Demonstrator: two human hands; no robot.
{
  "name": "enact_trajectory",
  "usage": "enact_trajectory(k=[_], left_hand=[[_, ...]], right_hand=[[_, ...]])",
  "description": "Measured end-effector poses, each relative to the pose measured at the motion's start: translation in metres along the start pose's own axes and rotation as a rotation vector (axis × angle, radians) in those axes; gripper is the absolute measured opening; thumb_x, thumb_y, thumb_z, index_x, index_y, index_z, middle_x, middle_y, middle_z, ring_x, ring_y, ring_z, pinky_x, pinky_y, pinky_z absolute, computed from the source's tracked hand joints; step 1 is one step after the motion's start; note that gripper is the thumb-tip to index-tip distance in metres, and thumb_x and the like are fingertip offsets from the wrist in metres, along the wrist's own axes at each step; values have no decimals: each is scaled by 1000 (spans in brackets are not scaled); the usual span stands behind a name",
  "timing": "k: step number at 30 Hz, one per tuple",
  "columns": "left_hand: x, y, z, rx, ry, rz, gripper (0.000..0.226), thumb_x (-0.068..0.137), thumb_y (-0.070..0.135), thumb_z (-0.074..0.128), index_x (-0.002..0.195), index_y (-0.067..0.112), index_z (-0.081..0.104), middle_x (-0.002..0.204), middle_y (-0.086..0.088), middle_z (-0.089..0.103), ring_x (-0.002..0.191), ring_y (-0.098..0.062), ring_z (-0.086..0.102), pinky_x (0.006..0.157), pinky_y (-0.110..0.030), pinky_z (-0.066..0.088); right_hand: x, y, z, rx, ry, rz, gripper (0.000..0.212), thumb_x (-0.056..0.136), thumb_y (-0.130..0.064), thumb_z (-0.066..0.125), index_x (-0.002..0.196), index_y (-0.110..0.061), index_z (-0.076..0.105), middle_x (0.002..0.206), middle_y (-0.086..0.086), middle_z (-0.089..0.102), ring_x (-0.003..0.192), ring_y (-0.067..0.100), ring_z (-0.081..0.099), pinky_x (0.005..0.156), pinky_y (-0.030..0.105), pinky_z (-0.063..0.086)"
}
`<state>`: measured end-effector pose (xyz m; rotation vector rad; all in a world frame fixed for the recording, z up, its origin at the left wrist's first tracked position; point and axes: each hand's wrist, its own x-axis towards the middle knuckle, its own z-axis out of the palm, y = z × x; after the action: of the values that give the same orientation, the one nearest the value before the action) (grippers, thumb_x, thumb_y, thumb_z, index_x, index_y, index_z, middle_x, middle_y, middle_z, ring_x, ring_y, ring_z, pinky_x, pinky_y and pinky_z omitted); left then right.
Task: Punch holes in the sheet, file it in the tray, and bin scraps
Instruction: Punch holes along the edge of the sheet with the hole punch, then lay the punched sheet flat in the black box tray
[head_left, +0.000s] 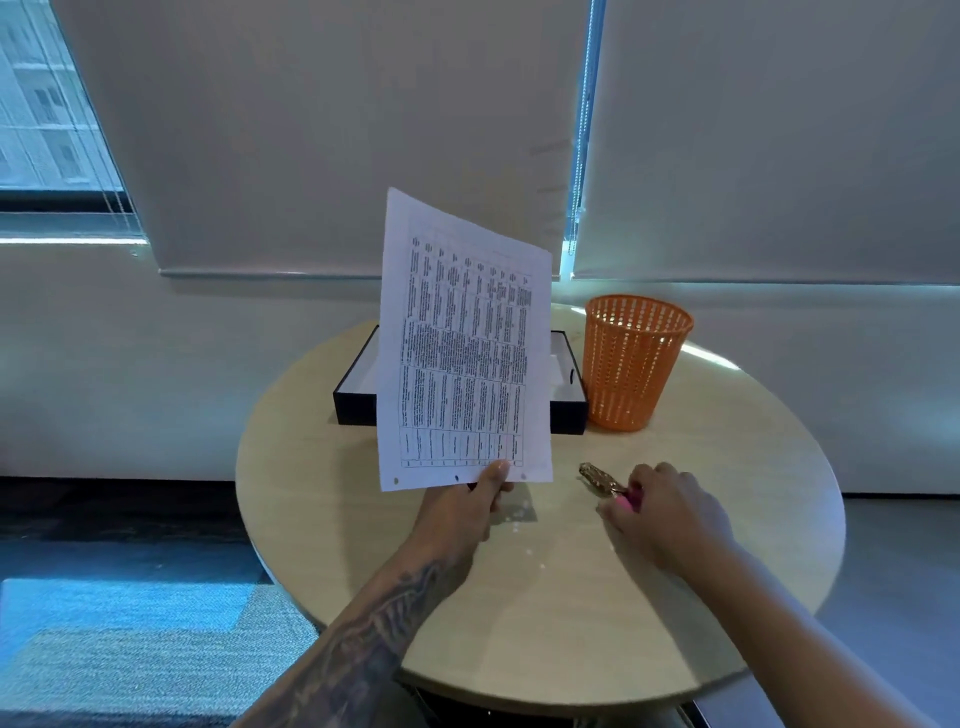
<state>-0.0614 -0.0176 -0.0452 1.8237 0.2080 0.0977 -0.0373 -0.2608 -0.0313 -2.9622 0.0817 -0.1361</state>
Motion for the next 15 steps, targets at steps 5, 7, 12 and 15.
enact_trajectory(k=[5,7,12,15], left_hand=[[-4,8,-9,41,-83,29,48,91,60,57,75,20,78,70,6,69,67,-15,65,69,-24,57],[-4,10,-11,58,-118,68,46,93,59,56,75,22,77,70,8,68,70,-12,64,81,-37,57],[0,14,-12,153,-194,174,45,95,58,52,79,21,74,67,13,67,73,-9,65,89,-39,55],[-2,18,-16,148,-222,184,46,95,58,52,76,21,73,68,12,67,72,-8,63,86,-38,54]], right_hand=[[14,-11,-16,436,-11,3,50,90,-68,52,114,-26,66,121,3,66,109,24,61,90,39,48],[25,-28,-37,952,-40,-28,37,98,-54,54,116,-23,64,121,4,68,106,20,63,92,39,49],[49,-71,-74,1533,-265,-15,41,96,-32,65,131,-11,59,128,9,69,117,28,65,100,46,51],[54,-86,-84,1616,-291,1,23,99,-11,60,121,-12,65,117,9,74,108,28,69,88,47,57]])
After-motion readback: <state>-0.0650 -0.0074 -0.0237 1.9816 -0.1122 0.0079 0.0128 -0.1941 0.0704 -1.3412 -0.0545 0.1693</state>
